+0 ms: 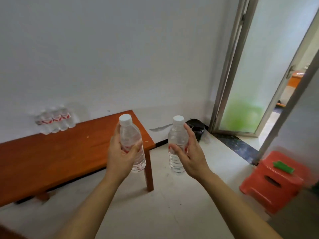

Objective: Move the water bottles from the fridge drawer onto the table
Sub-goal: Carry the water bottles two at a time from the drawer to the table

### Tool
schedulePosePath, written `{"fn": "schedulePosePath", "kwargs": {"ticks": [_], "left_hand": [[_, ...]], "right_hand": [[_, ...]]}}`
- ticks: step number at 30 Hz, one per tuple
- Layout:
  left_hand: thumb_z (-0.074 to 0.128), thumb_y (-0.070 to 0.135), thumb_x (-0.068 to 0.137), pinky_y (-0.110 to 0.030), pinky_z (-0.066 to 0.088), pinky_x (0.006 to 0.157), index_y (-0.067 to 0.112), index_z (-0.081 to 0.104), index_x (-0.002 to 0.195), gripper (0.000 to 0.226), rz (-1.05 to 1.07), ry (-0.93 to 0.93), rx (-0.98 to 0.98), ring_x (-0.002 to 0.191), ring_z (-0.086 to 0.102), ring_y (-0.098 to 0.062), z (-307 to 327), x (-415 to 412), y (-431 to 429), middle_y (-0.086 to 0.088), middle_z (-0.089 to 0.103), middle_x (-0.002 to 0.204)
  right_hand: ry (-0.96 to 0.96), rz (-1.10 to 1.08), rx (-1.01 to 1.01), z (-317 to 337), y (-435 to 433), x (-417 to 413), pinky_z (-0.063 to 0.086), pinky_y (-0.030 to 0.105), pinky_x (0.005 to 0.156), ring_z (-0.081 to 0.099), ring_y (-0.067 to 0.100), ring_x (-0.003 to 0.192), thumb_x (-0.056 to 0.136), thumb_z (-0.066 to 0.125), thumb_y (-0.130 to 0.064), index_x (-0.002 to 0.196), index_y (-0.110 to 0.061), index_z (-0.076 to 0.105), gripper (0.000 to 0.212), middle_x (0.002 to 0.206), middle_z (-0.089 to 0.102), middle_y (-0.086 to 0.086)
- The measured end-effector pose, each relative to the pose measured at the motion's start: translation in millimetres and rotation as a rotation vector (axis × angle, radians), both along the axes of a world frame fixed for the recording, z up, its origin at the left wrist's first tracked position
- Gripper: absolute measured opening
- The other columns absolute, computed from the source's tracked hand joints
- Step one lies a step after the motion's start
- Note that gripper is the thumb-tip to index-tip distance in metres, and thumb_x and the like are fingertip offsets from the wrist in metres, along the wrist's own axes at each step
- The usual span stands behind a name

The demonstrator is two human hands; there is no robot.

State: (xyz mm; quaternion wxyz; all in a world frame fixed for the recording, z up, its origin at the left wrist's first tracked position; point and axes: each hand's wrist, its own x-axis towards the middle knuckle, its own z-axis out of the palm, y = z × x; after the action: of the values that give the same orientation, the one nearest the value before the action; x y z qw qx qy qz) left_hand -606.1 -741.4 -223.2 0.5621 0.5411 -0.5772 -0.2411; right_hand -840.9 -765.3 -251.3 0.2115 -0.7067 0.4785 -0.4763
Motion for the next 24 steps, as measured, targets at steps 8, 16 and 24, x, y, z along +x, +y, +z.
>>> {"fn": "schedulePosePath", "kwargs": {"ticks": [8,16,24], "left_hand": [[0.077,0.025,0.083,-0.055,0.048,0.102,0.031,0.036,0.147,0.077,0.143,0.003,-0.030,0.125,0.054,-0.020,-2.8,148.3,-30.4,0.004,0.055,0.135],[0.078,0.025,0.081,-0.050,0.049,0.102,0.037,0.040,0.144,0.075,0.269,-0.002,0.033,0.123,0.057,-0.015,-24.3,266.5,-126.0,0.011,0.059,0.131],[0.084,0.029,0.075,-0.047,0.050,0.102,0.034,0.036,0.146,0.086,0.421,-0.064,0.126,0.124,0.055,-0.014,-16.5,392.8,-246.9,0.011,0.056,0.135]], "right_hand": [[-0.021,0.177,0.052,-1.5,-75.0,170.0,0.045,0.043,0.108,0.047,0.011,0.132,0.094,0.058,-0.055,0.146,-0.059,0.008,0.072,0.151,0.040,-0.011],[-0.072,0.312,0.118,-34.0,-203.9,302.3,0.043,0.042,0.110,0.041,0.009,0.137,0.092,0.061,-0.055,0.151,-0.051,0.013,0.076,0.152,0.036,-0.017],[0.002,0.376,0.120,-25.3,-352.3,433.3,0.036,0.031,0.107,0.035,0.011,0.141,0.091,0.063,-0.053,0.158,-0.033,0.008,0.089,0.157,0.032,-0.006]]}}
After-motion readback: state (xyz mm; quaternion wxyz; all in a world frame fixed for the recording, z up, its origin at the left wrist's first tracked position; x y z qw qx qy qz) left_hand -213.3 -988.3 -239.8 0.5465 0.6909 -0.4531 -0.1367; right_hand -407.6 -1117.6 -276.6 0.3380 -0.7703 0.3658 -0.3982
